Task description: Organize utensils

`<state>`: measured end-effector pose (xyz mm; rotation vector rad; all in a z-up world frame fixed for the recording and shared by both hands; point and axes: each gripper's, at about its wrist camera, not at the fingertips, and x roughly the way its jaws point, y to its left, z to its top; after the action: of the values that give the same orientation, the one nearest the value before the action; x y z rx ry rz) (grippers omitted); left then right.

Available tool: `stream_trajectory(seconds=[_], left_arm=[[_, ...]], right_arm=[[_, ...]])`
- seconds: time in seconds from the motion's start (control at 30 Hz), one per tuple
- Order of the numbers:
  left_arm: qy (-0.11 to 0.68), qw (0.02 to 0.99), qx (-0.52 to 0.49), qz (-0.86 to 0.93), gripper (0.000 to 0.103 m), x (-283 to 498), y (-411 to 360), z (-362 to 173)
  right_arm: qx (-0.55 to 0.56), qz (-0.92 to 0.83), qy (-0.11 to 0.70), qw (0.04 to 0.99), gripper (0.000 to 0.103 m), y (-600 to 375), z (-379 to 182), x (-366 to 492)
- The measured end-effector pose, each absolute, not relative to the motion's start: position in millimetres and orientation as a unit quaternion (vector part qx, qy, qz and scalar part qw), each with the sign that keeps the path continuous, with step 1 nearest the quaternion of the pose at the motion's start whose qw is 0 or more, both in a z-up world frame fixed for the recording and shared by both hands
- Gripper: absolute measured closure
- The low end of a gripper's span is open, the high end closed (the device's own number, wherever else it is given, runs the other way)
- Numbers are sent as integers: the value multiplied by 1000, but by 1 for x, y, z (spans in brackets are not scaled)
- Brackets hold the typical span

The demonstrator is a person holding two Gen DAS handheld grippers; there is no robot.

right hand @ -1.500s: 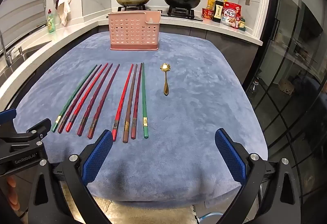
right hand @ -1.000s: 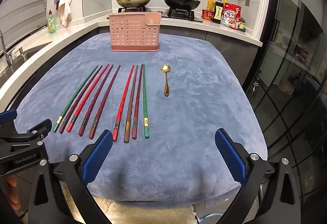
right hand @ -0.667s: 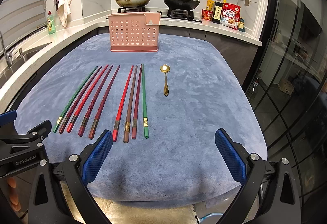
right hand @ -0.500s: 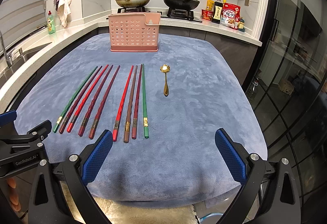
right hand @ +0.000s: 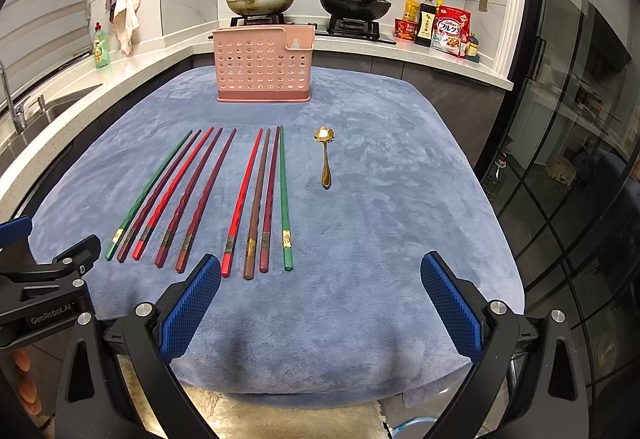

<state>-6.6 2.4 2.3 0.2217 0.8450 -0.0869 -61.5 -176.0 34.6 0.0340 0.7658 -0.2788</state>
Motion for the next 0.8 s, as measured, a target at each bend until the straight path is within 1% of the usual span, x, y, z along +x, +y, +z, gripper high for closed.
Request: stream_trajectory(seconds=[0.8], left_arm=[[411,904,107,-41,7,-6,5,3]], right_arm=[[18,-136,372,918,7,-176,34,-62]])
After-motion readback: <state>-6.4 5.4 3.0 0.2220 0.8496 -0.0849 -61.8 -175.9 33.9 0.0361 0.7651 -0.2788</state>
